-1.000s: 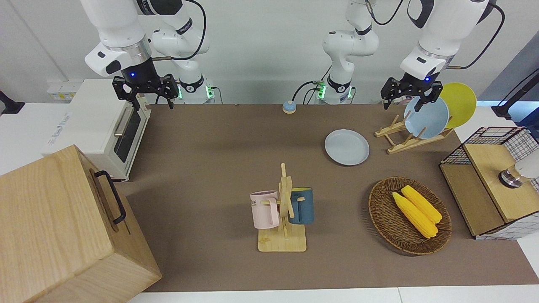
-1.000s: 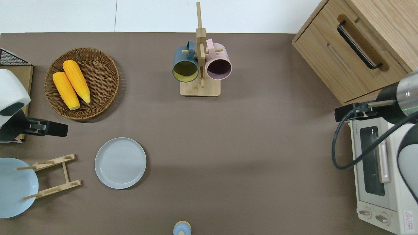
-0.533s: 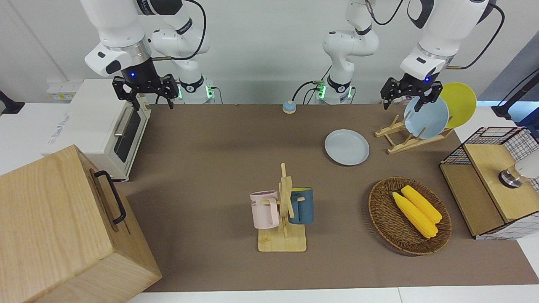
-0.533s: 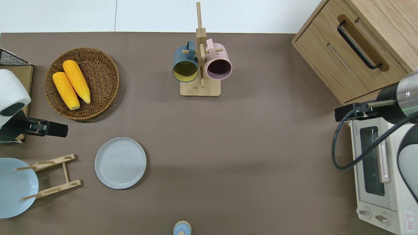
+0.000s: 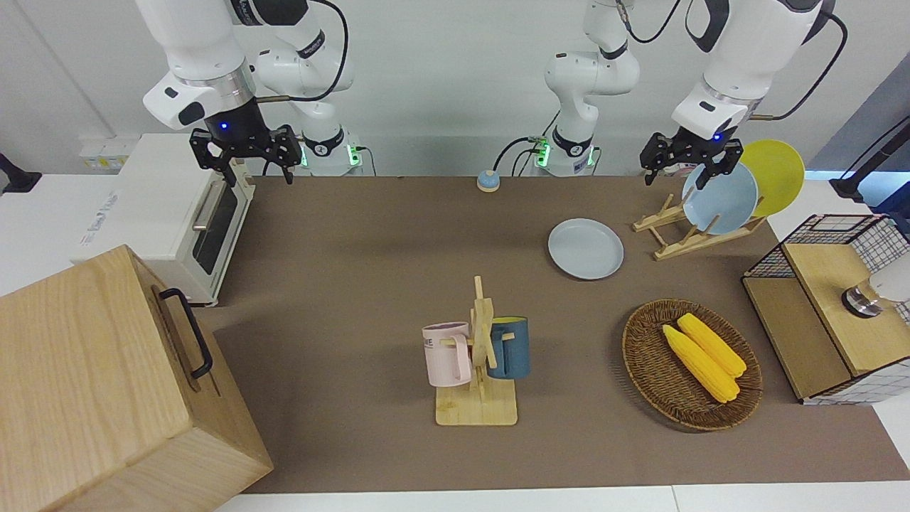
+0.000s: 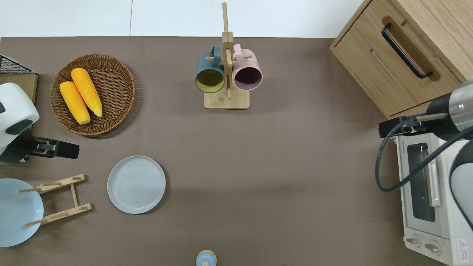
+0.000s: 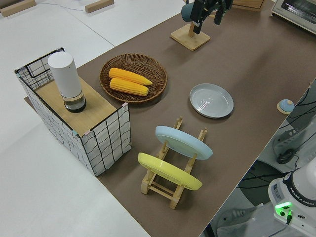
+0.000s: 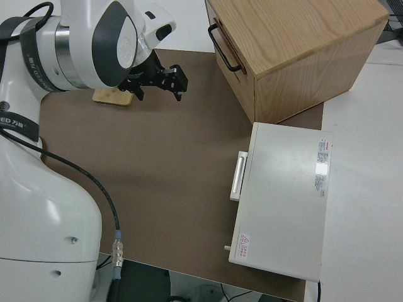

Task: Pick gray plate from table and place it on lower plate rack with left arm
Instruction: 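Move the left gripper toward the near edge of the gray plate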

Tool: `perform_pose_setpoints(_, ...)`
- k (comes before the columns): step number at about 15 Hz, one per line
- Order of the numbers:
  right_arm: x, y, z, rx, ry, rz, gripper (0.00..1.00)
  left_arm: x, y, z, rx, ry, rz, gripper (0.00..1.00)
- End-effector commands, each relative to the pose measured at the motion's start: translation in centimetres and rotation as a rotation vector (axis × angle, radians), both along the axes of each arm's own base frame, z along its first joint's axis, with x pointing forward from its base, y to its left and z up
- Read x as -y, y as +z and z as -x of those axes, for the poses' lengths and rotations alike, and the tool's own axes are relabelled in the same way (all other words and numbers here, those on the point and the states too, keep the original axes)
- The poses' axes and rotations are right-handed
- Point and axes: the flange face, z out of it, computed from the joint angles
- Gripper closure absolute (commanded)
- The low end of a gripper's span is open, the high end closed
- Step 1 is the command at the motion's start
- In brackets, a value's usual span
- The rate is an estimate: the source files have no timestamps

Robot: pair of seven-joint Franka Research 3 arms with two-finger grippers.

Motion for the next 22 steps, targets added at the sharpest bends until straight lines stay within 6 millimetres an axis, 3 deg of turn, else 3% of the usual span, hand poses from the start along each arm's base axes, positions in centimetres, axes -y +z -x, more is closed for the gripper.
perform_pose_setpoints(1, 0.2, 0.3, -0.1, -0.005, -0.015, 0.002, 0.017, 0.0, -0.6, 1.8, -0.015, 0.008, -0.011, 0.00)
perform_pose_setpoints(7, 0.2, 0.3, -0.1, -0.005, -0.015, 0.002, 0.017, 0.4, -3.6, 2.7, -0.016, 0.034, -0.012, 0.00)
perform_pose_setpoints(12, 0.2, 0.3, -0.1, -0.005, -0.015, 0.002, 0.017, 1.0, -7.3, 4.0, -0.012, 0.048, -0.011, 0.00)
perform_pose_setpoints(22, 0.2, 0.3, -0.1, -0.004, -0.015, 0.001, 0.017, 0.4, -17.5, 6.5, 0.032, 0.072, -0.002, 0.00)
